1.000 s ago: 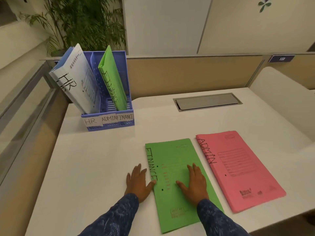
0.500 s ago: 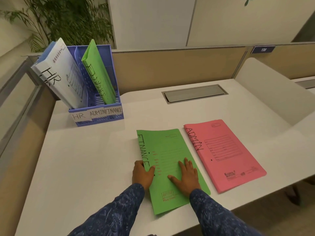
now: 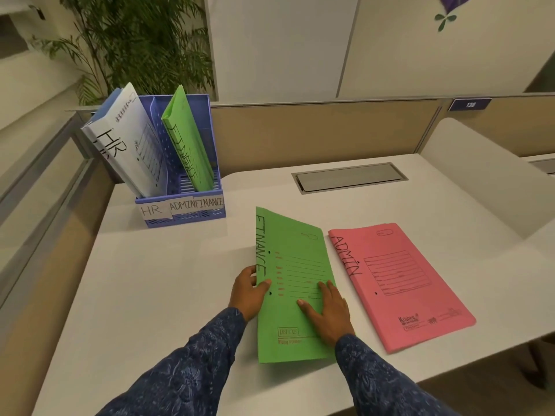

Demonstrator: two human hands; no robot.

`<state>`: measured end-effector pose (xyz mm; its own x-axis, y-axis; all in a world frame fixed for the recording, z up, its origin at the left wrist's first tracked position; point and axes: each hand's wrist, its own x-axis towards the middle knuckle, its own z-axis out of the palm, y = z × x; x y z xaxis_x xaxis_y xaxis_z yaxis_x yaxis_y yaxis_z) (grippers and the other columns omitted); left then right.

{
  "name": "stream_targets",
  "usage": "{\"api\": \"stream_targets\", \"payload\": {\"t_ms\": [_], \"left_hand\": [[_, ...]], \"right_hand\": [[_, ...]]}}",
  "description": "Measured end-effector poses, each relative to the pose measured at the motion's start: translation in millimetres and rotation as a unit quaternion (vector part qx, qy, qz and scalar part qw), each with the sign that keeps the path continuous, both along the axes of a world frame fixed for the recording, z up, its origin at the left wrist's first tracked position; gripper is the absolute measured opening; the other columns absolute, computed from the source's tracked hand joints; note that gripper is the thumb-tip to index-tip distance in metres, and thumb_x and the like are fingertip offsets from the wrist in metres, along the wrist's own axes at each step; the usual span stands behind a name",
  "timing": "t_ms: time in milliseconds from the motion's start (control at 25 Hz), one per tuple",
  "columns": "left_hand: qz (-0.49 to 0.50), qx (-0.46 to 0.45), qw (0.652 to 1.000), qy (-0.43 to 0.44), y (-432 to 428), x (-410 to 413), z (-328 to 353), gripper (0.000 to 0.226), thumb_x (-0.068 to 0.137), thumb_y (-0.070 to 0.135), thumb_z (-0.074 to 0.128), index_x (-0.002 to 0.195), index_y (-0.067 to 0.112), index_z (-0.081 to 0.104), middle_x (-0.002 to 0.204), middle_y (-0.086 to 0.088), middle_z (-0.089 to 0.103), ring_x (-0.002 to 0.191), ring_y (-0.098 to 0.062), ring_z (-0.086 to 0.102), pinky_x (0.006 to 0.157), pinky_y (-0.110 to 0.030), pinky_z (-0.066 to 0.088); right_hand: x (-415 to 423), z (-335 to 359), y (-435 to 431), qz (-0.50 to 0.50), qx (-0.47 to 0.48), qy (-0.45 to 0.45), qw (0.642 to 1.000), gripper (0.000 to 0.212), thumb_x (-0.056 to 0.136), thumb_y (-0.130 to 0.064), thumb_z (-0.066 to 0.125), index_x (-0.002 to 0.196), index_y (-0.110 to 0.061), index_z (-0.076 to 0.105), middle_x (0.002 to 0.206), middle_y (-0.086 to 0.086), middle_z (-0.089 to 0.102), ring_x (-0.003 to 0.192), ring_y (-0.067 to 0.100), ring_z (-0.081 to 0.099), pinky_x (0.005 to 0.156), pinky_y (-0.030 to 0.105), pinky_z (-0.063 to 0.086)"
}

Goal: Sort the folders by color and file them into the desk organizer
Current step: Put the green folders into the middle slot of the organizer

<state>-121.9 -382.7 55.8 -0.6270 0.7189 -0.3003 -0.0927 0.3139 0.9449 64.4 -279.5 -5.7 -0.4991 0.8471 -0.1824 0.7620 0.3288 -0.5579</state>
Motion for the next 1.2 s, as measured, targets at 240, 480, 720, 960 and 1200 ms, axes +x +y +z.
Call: {"api": "stream_targets", "payload": {"t_ms": [240, 480, 720, 960, 1200], "left_hand": [[0.103, 0.079, 0.992, 0.003, -10, -41, 32, 0.031, 0.094, 0.000, 0.056, 0.122, 0.013, 0.052, 0.110, -0.012, 0.068, 0.094, -0.027, 0.069, 0.074, -0.039, 0.059], [0.169, 0.162, 0.972, -0.011, -13, -78, 74, 0.034, 0.096, 0.000, 0.053, 0.118, 0.023, 0.043, 0.103, -0.001, 0.067, 0.089, -0.020, 0.070, 0.069, -0.035, 0.058], [0.220, 0.228, 0.946, 0.064, -10, -113, 116, 0.033, 0.097, 0.000, 0.049, 0.120, 0.021, 0.039, 0.121, -0.004, 0.061, 0.103, -0.018, 0.065, 0.077, -0.031, 0.056], [0.268, 0.313, 0.899, 0.148, -5, -133, 148, 0.038, 0.097, -0.005, 0.045, 0.128, 0.016, 0.034, 0.125, -0.006, 0.054, 0.110, -0.009, 0.061, 0.082, -0.016, 0.055], [0.278, 0.364, 0.864, 0.210, 5, -157, 168, 0.044, 0.095, -0.007, 0.047, 0.134, 0.008, 0.033, 0.126, -0.009, 0.052, 0.113, -0.010, 0.060, 0.083, -0.014, 0.053]], "right_hand": [[-35, 25, 1, 0.020, -0.011, 0.048, 0.999, 0.095, 0.083, -0.075, 0.047, 0.153, -0.016, 0.024, 0.163, 0.008, 0.017, 0.150, 0.021, 0.016, 0.123, 0.044, 0.016], [-89, 66, -3, 0.060, -0.010, 0.141, 0.988, 0.096, 0.080, -0.076, 0.050, 0.150, -0.015, 0.027, 0.157, 0.007, 0.030, 0.144, 0.022, 0.030, 0.117, 0.046, 0.029], [-150, 111, -11, 0.150, -0.038, 0.190, 0.970, 0.115, 0.067, -0.090, 0.047, 0.154, -0.021, 0.019, 0.163, 0.003, 0.018, 0.149, 0.019, 0.020, 0.120, 0.048, 0.025], [-212, 144, -21, 0.251, -0.007, 0.195, 0.948, 0.109, 0.068, -0.076, 0.066, 0.153, -0.026, 0.019, 0.164, 0.001, 0.014, 0.150, 0.017, 0.017, 0.121, 0.043, 0.024], [-267, 171, -13, 0.278, 0.013, 0.215, 0.936, 0.100, 0.075, -0.061, 0.072, 0.153, -0.029, 0.019, 0.163, -0.003, 0.016, 0.148, 0.017, 0.022, 0.117, 0.044, 0.033]]}}
